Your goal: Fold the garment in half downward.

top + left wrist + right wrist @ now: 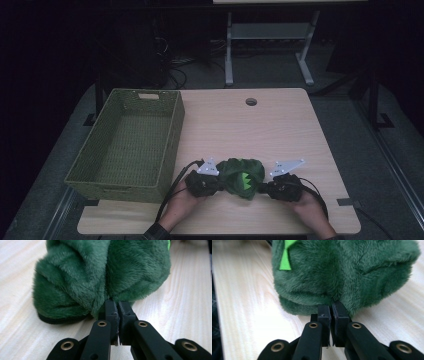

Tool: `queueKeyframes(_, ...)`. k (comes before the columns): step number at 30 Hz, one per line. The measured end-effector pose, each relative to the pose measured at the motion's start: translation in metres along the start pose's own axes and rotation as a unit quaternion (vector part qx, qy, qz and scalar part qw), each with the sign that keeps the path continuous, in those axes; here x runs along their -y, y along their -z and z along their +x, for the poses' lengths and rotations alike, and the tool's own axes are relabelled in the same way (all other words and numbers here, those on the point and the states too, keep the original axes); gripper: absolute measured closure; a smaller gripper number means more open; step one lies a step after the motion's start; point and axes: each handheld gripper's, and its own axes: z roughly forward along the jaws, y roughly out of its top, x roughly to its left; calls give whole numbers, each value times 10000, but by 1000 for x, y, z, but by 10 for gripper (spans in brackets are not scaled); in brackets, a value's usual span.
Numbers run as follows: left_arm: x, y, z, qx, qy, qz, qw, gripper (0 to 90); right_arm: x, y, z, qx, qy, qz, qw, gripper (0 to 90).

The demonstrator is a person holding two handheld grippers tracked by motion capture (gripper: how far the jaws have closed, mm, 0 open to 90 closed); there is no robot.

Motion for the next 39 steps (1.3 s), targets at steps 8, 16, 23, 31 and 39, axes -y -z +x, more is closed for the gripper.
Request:
queueKeyframes(8,1,7,-1,71,59,-36,10000,835,2,4,1,-42,-103,16,9999,716)
queueKeyframes(16,1,29,-10,84,45,-297,9995,643,9,21,6,-39,-146,-182,9997,687)
queueKeyframes(23,-4,48,-8,66,209,-525,9984,766,-4,41,4,98,-177,-594,9980,840)
queueKeyframes(31,-34,45,1,17,213,-730,9971,881,-22,39,-1,112,-96,-685,9975,895)
queueKeyframes(39,-32,13,10,-68,295,-250,9992,897,-19,16,-5,74,-159,-298,9994,897)
